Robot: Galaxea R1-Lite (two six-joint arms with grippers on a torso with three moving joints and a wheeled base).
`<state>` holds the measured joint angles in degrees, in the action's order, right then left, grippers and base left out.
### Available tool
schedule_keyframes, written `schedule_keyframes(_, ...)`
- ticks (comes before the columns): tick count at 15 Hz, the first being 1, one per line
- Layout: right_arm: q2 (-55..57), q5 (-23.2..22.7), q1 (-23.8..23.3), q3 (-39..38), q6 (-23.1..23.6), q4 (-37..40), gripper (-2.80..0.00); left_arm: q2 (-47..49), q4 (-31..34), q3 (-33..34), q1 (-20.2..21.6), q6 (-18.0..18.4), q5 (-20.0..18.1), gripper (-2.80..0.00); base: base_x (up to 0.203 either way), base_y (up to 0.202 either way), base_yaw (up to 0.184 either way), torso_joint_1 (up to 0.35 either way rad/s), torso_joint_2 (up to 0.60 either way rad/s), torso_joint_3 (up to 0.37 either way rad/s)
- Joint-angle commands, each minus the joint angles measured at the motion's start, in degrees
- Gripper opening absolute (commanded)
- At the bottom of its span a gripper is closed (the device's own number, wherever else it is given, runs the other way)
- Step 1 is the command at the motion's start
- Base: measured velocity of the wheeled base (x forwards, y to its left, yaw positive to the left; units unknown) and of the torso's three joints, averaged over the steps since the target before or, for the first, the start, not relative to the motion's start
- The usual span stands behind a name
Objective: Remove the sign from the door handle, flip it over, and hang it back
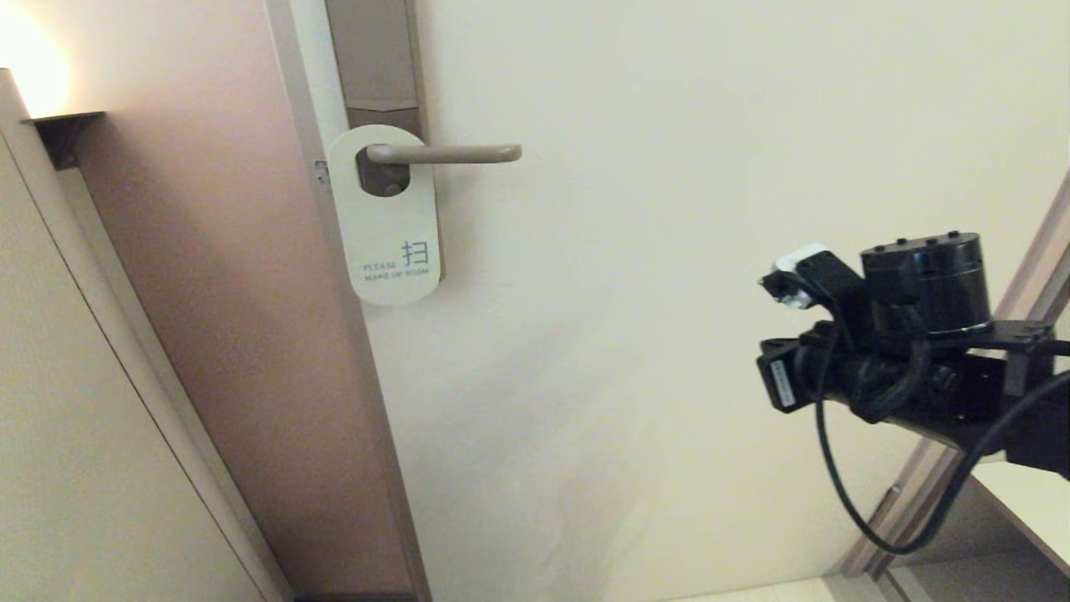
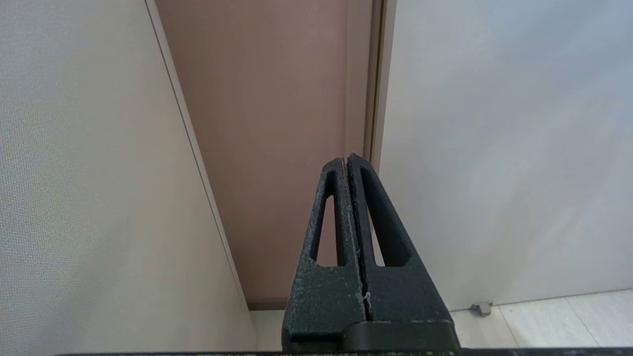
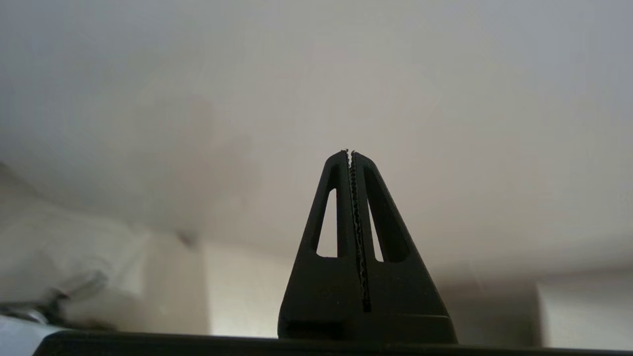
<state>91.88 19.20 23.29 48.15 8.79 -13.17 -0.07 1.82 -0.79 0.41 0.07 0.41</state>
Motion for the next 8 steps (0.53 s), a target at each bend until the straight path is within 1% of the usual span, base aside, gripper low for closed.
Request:
schedule_keyframes(1, -8.85, 0.14, -5.7, -4.74, -0.08, 2.59, -2.8, 0.07, 0.03, 0.0, 0.02, -0.07, 0.02, -2.8, 0.0, 0.0, 0.0, 0.0, 0.0, 0.0)
schedule_keyframes(6, -20.93, 0.06, -12.44, -15.17, -0.86, 3.21, -2.8, 0.07, 0.03, 0.0, -0.24, -0.07, 0.02, -2.8, 0.0, 0.0, 0.0, 0.0, 0.0, 0.0)
schedule_keyframes(8, -26.0, -0.01, -14.01, -18.54, -0.94, 3.13, -2.8, 0.07, 0.03, 0.0, -0.24, -0.07, 0.02, -2.8, 0.0, 0.0, 0.0, 0.0, 0.0, 0.0)
